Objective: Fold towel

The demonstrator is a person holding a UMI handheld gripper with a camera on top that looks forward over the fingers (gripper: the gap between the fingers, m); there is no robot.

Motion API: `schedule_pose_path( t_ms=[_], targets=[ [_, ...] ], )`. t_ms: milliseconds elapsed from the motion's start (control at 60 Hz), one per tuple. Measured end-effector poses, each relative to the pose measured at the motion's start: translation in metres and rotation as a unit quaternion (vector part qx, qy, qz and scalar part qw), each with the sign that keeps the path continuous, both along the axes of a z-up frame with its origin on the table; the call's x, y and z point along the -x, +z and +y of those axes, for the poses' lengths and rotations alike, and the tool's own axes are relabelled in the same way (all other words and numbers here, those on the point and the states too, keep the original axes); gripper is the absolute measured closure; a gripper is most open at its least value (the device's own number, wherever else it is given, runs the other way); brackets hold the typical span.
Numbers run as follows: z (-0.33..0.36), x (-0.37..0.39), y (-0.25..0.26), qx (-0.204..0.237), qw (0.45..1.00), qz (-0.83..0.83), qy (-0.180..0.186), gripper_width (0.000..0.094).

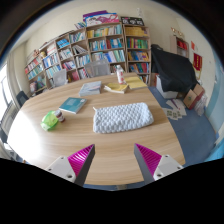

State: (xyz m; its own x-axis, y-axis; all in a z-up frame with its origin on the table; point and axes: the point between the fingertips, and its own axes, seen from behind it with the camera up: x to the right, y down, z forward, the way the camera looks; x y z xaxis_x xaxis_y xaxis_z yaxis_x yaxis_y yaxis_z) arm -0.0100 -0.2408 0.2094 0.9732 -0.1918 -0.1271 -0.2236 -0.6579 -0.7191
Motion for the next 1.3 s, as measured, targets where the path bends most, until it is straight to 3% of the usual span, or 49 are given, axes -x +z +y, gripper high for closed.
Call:
schedule_pose_path(
  t_ms=[117, 283, 450, 583, 633, 650, 667, 683, 700, 817, 1033, 1150, 1300],
  targets=[
    [0.04, 0.015, -0.013, 0.002, 1.0, 0.006, 0.022, 0.011],
    [0.133, 0.052, -0.076, 0.011, 0.998, 0.026, 0.059, 0.0152],
    [0.216, 0.071, -0.151, 0.048, 0.994, -0.019, 0.099, 0.0172],
    [0.238, 0.075, -0.201, 0.093, 0.988, -0.039, 0.119, 0.0394],
    [0.241, 0.066, -0.225, 0.113, 0.984, -0.061, 0.125, 0.0538],
    [0.238, 0.065, -0.232, 0.121, 0.981, -0.069, 0.134, 0.0527],
    [0.247, 0.066, -0.228, 0.093, 0.984, -0.069, 0.135, 0.0583],
    [0.249, 0.064, -0.228, 0.086, 0.984, -0.074, 0.134, 0.0579],
    [0.248, 0.063, -0.231, 0.087, 0.983, -0.081, 0.137, 0.0696],
    [0.249, 0.059, -0.226, 0.064, 0.983, -0.093, 0.148, 0.088],
    [0.249, 0.06, -0.219, 0.067, 0.984, -0.046, 0.157, 0.092],
    [0.259, 0.049, -0.161, 0.019, 0.984, -0.043, 0.172, 0.0922],
    [0.264, -0.012, -0.092, -0.022, 0.992, 0.006, 0.121, 0.0917]
  ],
)
